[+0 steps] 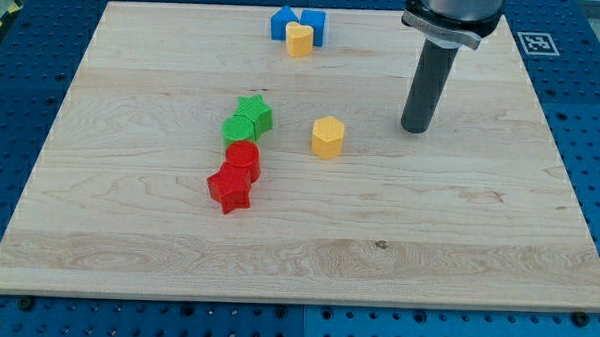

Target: Move your arm below yellow hexagon

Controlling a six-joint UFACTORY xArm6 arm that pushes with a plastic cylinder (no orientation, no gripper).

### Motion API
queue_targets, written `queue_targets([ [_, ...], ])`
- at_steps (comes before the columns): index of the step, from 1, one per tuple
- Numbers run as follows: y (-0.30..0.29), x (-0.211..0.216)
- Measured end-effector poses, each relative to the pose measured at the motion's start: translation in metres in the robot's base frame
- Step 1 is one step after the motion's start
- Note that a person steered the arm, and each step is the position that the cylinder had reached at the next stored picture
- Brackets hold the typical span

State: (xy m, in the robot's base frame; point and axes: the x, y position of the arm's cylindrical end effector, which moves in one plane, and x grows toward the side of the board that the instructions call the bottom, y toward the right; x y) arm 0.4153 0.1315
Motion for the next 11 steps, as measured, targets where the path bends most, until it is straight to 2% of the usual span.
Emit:
queue_targets([
  [3, 0.012, 0.098],
  [4, -0.019, 0.131],
  [5, -0.058, 0.133],
  [8, -0.062, 0.133],
  [11, -0.088, 0.113],
])
